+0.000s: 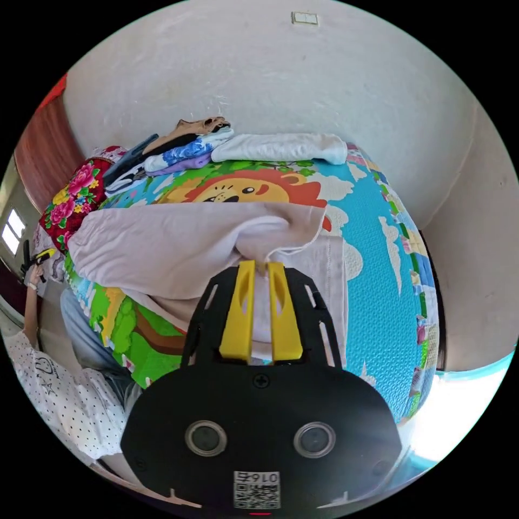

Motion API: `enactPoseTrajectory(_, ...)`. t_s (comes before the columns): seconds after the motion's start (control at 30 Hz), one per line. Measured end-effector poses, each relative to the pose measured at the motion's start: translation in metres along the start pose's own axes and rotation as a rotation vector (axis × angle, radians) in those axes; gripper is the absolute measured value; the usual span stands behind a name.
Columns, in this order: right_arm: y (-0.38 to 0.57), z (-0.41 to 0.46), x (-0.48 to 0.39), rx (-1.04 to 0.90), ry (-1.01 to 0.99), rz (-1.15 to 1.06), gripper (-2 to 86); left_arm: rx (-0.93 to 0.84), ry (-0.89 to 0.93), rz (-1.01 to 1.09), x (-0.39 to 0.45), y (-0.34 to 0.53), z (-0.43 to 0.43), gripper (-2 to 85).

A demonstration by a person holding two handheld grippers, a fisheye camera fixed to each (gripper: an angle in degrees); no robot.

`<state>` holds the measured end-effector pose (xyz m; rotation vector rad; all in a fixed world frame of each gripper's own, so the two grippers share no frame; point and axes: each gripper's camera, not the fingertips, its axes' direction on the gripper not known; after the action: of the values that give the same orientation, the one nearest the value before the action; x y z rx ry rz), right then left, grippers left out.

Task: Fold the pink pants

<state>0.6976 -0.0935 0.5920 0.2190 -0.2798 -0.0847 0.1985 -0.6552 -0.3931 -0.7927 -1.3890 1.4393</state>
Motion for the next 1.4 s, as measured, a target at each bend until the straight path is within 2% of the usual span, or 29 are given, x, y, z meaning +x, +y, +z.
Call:
enactPoseTrajectory(0.27, -0.051, -0.117, 0.049, -0.023, -0.093, 0.117, 0.8, 0.083, 0.099, 0.176, 0.069, -0.095, -0.036, -0.2)
enactPoseTrajectory(0.33, -0.056, -0.130, 0.061, -0.055, -0.045, 0.138, 0.7, 0.049, 0.140, 0.233, 0.090, -0.129, -0.026, 0.4)
enactPoseTrajectory(0.43, -0.055, -0.117, 0.083, -0.234, 0.068, 0.197, 0.4, 0.014, 0.222, 0.265, 0.117, -0.168, -0.005, 2.6)
enactPoseTrajectory(0.5, -0.046, -0.108, 0.093, -0.316, 0.230, 0.244, 0.3, -0.012, 0.272, 0.284, 0.137, -0.191, 0.007, 4.1)
enactPoseTrajectory(0.57, -0.039, -0.115, 0.088, -0.268, 0.273, 0.215, 0.3, -0.041, 0.299, 0.338, 0.166, -0.213, 0.017, 5.4)
enactPoseTrajectory(0.7, -0.025, -0.139, 0.062, -0.099, 0.077, 0.084, 2.4, -0.031, 0.268, 0.522, 0.257, -0.265, 0.035, 6.8)
enactPoseTrajectory(0.8, -0.023, -0.138, 0.060, -0.098, 0.012, 0.085, 3.8, -0.062, 0.302, 0.585, 0.320, -0.309, 0.063, 7.6)
enactPoseTrajectory(0.9, -0.024, -0.135, 0.064, -0.143, 0.028, 0.131, 4.4, -0.143, 0.338, 0.558, 0.372, -0.354, 0.095, 9.4)
enactPoseTrajectory(0.97, -0.025, -0.138, 0.063, -0.144, 0.042, 0.136, 4.6, -0.190, 0.307, 0.579, 0.404, -0.373, 0.108, 10.6)
enactPoseTrajectory(1.03, -0.026, -0.143, 0.062, -0.148, 0.061, 0.139, 4.7, -0.199, 0.163, 0.640, 0.441, -0.387, 0.115, 10.7)
enactPoseTrajectory(1.1, -0.029, -0.152, 0.058, -0.158, 0.076, 0.131, 4.7, -0.190, 0.031, 0.665, 0.458, -0.395, 0.118, 8.7)
enactPoseTrajectory(1.13, -0.030, -0.154, 0.057, -0.159, 0.078, 0.130, 4.7, -0.187, -0.040, 0.666, 0.464, -0.400, 0.118, 4.0)
enactPoseTrajectory(1.2, -0.034, -0.164, 0.054, -0.152, 0.082, 0.129, 4.5, -0.177, -0.059, 0.627, 0.464, -0.410, 0.113, 0.5)
enactPoseTrajectory(1.4, -0.056, -0.193, 0.041, -0.107, 0.020, 0.123, 3.8, -0.204, 0.186, 0.529, 0.429, -0.460, 0.071, -0.9)
